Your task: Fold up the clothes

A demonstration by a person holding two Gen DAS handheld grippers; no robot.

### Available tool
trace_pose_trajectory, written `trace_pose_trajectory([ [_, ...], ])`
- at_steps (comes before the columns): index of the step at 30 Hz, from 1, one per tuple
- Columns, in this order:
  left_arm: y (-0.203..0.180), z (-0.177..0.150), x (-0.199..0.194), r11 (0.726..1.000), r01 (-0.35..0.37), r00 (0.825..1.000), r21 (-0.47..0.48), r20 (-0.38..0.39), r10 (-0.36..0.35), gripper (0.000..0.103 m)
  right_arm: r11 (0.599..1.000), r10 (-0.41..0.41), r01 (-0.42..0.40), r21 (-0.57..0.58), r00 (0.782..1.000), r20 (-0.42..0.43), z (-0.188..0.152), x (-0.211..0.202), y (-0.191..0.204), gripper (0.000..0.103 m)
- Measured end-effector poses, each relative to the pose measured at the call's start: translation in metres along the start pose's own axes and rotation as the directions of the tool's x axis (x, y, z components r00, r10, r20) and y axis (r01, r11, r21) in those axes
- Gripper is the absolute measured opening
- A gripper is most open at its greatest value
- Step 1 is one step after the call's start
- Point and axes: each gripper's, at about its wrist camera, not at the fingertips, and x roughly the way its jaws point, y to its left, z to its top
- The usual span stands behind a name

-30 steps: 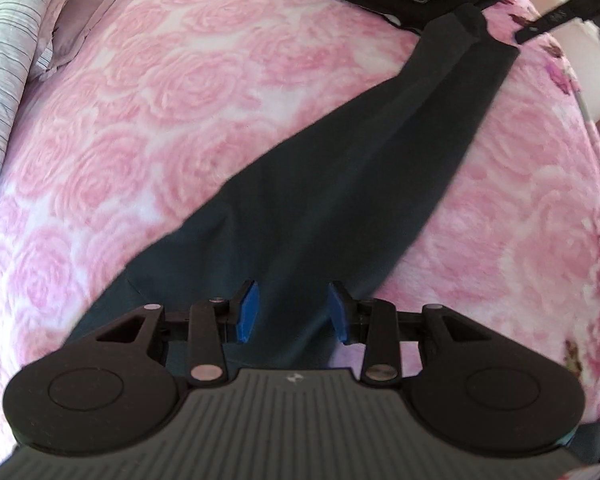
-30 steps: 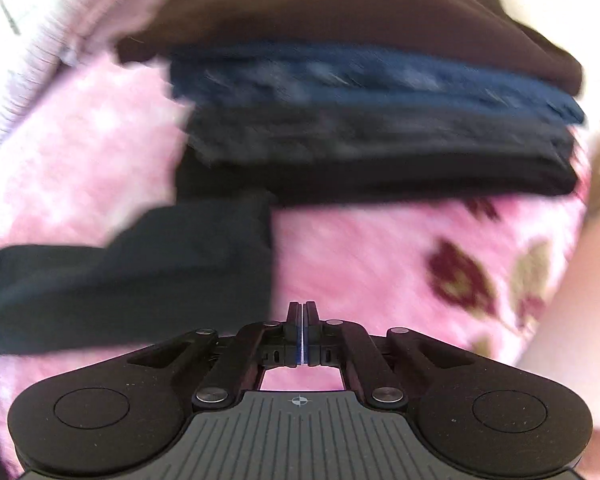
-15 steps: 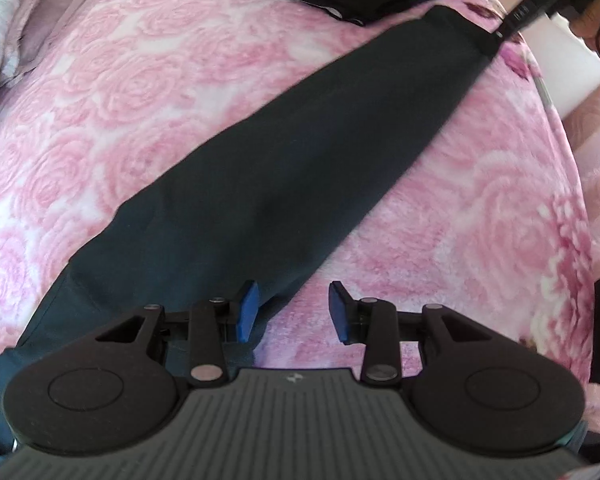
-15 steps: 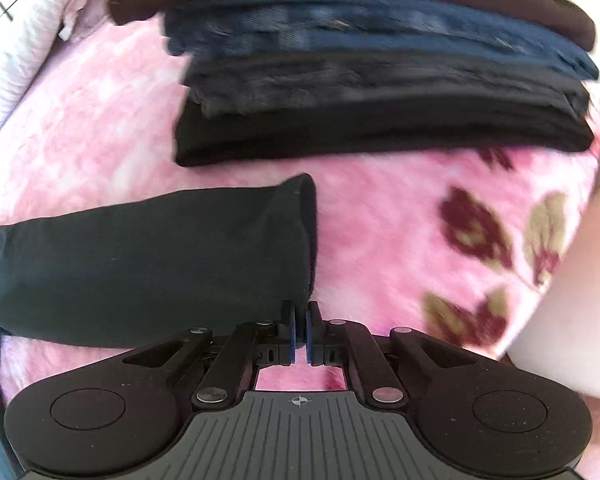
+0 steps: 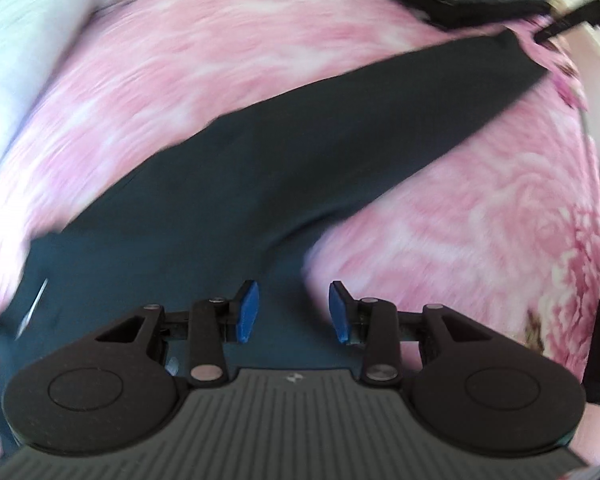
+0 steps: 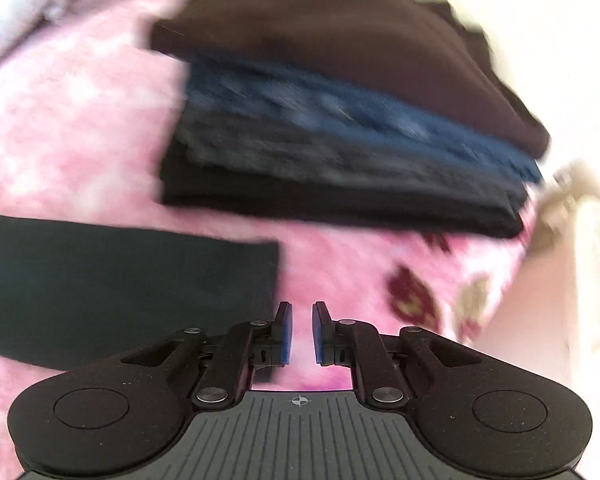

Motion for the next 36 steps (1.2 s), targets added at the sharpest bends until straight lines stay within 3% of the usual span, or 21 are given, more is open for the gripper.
trace_pose_trajectory([
  [4,0.037,-0.062,-0.037,0.975,-0.106,0.994,-0.195,-0.026,0.103,0.035,0.975,0.178,-0.174,-0.137,0.984,0.022,0.021,-0.012,0.063,0.012],
  [6,0.054,-0.097,-0.056,0.948,-0.157,0.988,-0.277,-0.045,0.151,0.035,0.937,0.307,-0.301,-0.177,0.952,0.008,0.028,-0.027,0.097,0.011],
  [8,0.074,-0.14,-0.076,0.92,-0.197,0.98,-0.338,-0.058,0.189,0.035,0.903,0.365,-0.348,-0.253,0.931,0.021,0.038,-0.045,0.14,0.012],
  [11,0.108,-0.211,-0.097,0.889,-0.231,0.972,-0.396,-0.064,0.224,0.037,0.876,0.375,-0.33,-0.351,0.925,0.066,0.037,-0.07,0.207,0.012],
  [16,0.167,-0.332,-0.127,0.84,-0.267,0.961,-0.472,-0.066,0.268,0.037,0.86,0.323,-0.225,-0.459,0.935,0.147,-0.009,-0.096,0.317,0.014],
  [17,0.178,-0.354,-0.134,0.838,-0.267,0.961,-0.476,-0.065,0.269,0.037,0.859,0.314,-0.213,-0.465,0.937,0.151,-0.023,-0.101,0.339,0.035],
  [18,0.189,-0.374,-0.142,0.835,-0.276,0.958,-0.477,-0.067,0.278,0.037,0.854,0.315,-0.219,-0.472,0.94,0.134,-0.036,-0.103,0.361,0.051],
  [19,0.2,-0.393,-0.15,0.831,-0.284,0.956,-0.478,-0.069,0.287,0.037,0.845,0.321,-0.235,-0.48,0.942,0.103,-0.05,-0.103,0.383,0.057],
  [22,0.226,-0.441,-0.173,0.821,-0.323,0.943,-0.47,-0.088,0.32,0.037,0.81,0.37,-0.305,-0.5,0.929,0.032,-0.084,-0.122,0.448,0.057],
  [26,0.248,-0.484,-0.199,0.806,-0.399,0.915,-0.437,-0.137,0.379,0.037,0.696,0.478,-0.372,-0.614,0.878,0.01,-0.118,-0.158,0.521,0.058],
  [30,0.269,-0.526,-0.224,0.788,-0.473,0.881,-0.395,-0.183,0.437,0.037,0.602,0.54,-0.415,-0.682,0.841,-0.035,-0.141,-0.176,0.56,0.058],
  [34,0.274,-0.536,-0.214,0.817,-0.524,0.85,-0.24,-0.207,0.484,0.037,0.57,0.583,-0.468,-0.676,0.81,-0.068,-0.154,-0.175,0.575,0.058],
  [36,0.279,-0.539,-0.203,0.83,-0.537,0.838,-0.151,-0.207,0.504,0.036,0.583,0.578,-0.469,-0.664,0.814,-0.067,-0.159,-0.178,0.576,0.058],
])
